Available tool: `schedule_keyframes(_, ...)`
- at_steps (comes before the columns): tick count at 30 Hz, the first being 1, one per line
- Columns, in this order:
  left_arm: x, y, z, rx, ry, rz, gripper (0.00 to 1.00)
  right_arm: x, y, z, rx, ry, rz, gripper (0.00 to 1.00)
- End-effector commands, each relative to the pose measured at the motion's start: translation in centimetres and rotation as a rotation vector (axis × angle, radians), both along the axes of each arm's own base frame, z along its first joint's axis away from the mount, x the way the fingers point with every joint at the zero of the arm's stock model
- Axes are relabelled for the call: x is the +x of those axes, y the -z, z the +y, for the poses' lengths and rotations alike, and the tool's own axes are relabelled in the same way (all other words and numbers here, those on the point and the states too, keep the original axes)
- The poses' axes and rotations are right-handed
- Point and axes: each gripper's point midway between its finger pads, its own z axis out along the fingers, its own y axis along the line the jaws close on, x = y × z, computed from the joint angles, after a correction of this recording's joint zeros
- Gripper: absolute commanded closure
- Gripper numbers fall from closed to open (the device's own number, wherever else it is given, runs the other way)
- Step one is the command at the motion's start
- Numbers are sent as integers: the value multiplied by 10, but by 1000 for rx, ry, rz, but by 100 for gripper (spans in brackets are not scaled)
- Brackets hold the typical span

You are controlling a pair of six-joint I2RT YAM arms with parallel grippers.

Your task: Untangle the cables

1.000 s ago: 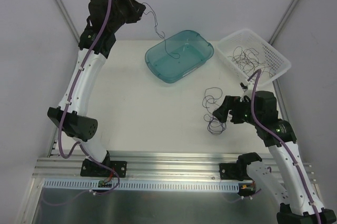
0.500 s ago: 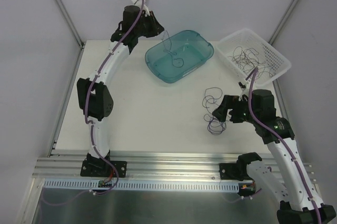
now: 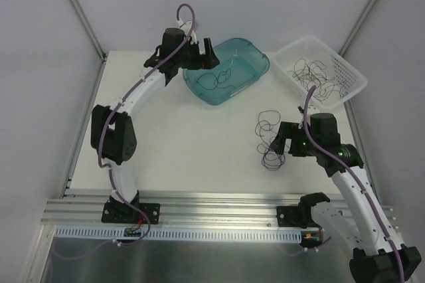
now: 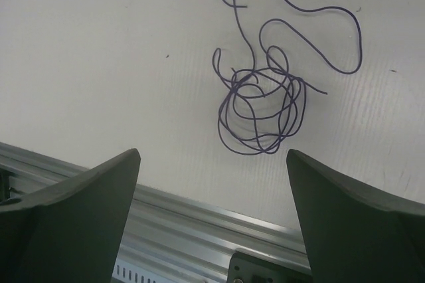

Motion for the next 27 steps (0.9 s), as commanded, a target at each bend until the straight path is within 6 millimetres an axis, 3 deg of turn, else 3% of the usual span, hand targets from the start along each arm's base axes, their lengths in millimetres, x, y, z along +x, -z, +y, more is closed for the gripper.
schedule_keyframes(1, -63, -38, -9, -19, 71, -76, 1, 9, 14, -11, -59, 74, 43, 3)
schedule_keyframes(2, -85, -53, -8, -30, 82, -101, 1, 11, 20, -14, -71, 92, 56, 3)
schedule_keyframes(3, -108, -21, -11, -6, 105, -32, 1, 15, 28, -18, -94, 126, 85, 3)
schedule_keyframes(4, -124, -14, -12, -8, 118, -14, 1, 17, 33, -20, -104, 136, 96, 3)
schedule_keyframes(5, -145, -25, -8, -26, 128, -29, 1, 20, 39, -22, -112, 146, 110, 3)
schedule_keyframes(6, -168, 7, -8, -8, 148, 41, 1, 22, 43, -22, -115, 148, 124, 3)
schedule_keyframes(7, -185, 0, -2, -35, 145, 39, 1, 24, 54, -20, -122, 146, 167, 3)
schedule_keyframes(8, -198, 8, 0, -39, 150, 66, 1, 26, 59, -18, -118, 140, 185, 3)
schedule_keyframes(9, -216, 34, 5, -24, 156, 123, 1, 23, 68, -12, -99, 120, 214, 3)
schedule_keyframes(10, -230, 30, 10, -48, 153, 121, 1, 27, 77, -9, -90, 118, 239, 2)
schedule_keyframes(11, -244, 51, 18, -32, 150, 172, 1, 26, 83, -3, -77, 98, 256, 1)
schedule_keyframes(14, -265, 54, 29, -72, 121, 191, 1, 27, 104, 8, -91, 68, 306, 1)
schedule_keyframes(15, -271, 66, 34, -72, 99, 223, 1, 28, 107, 12, -91, 60, 316, 1)
schedule_keyframes(19, -281, 74, 43, -84, 73, 230, 1, 32, 117, 51, -65, -5, 327, 1)
schedule_keyframes(21, -283, 75, 43, -88, 72, 235, 1, 24, 123, 81, -66, -58, 359, 1)
schedule_keyframes(22, -283, 73, 43, -90, 72, 233, 1, 25, 114, 105, -52, -116, 330, 1)
schedule_keyframes(24, -283, 71, 43, -94, 72, 233, 1, 20, 116, 130, -43, -155, 350, 1)
schedule_keyframes(27, -284, 69, 43, -101, 71, 232, 1, 16, 92, 175, -19, -273, 292, 1)
